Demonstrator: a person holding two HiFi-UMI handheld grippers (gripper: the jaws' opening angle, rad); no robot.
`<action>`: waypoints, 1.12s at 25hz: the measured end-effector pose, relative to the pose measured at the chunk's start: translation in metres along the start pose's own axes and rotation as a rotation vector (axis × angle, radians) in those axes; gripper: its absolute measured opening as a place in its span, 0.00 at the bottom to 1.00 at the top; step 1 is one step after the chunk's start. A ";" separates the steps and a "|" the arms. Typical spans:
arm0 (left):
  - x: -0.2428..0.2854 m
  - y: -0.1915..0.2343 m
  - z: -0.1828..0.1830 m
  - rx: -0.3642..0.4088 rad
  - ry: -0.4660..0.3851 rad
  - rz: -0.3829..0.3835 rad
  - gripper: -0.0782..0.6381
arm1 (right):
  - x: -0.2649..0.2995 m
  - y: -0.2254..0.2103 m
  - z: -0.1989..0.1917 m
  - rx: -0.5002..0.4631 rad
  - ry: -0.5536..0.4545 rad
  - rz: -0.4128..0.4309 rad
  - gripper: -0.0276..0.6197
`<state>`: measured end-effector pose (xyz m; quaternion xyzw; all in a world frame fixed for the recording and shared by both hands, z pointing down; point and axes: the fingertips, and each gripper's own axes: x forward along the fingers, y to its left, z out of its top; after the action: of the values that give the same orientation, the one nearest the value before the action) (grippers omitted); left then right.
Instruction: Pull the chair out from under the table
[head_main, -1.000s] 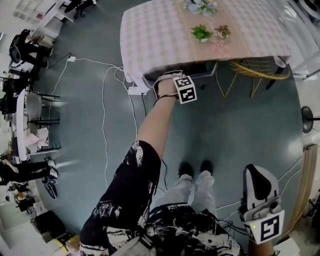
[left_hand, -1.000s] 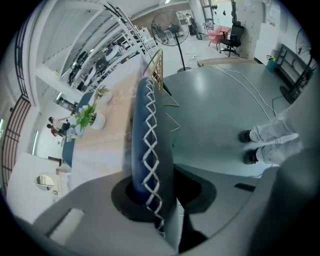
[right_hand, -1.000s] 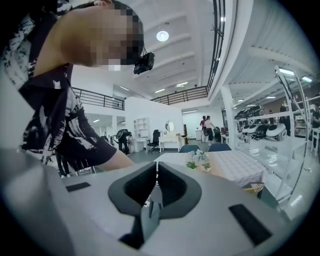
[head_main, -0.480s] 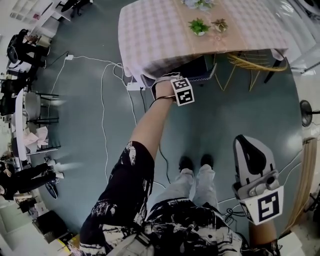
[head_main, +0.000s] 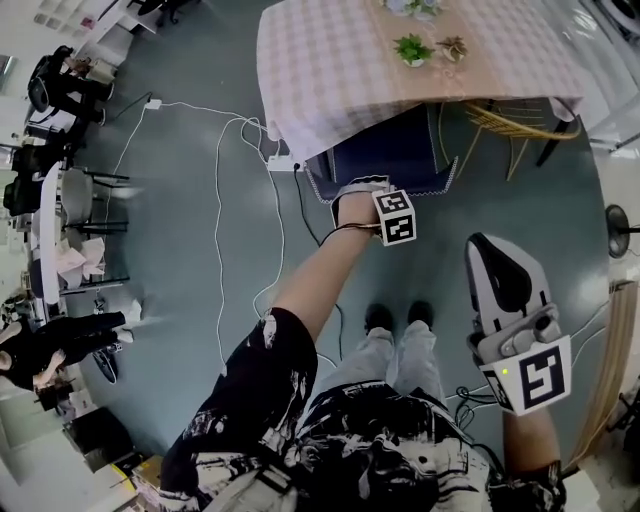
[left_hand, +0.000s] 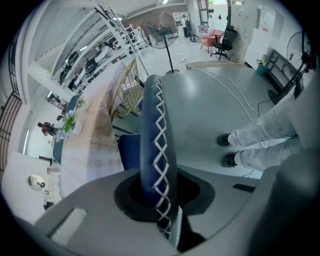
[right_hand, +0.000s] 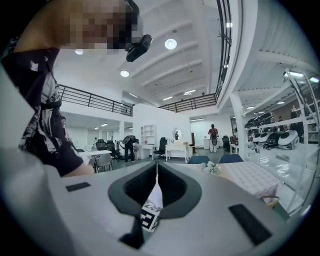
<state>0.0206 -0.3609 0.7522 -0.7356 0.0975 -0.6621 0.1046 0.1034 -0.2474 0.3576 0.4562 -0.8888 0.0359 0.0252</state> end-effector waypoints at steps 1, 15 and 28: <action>-0.005 -0.012 0.002 0.002 -0.002 0.000 0.18 | -0.003 0.002 0.004 0.000 -0.005 0.001 0.06; -0.058 -0.163 0.017 -0.008 0.011 -0.034 0.19 | -0.044 0.026 0.039 -0.015 -0.038 0.056 0.06; -0.087 -0.264 0.041 -0.034 0.023 -0.094 0.19 | -0.057 0.031 0.062 -0.021 -0.074 0.123 0.06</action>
<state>0.0532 -0.0826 0.7397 -0.7333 0.0753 -0.6730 0.0598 0.1109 -0.1890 0.2906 0.4015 -0.9158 0.0110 -0.0050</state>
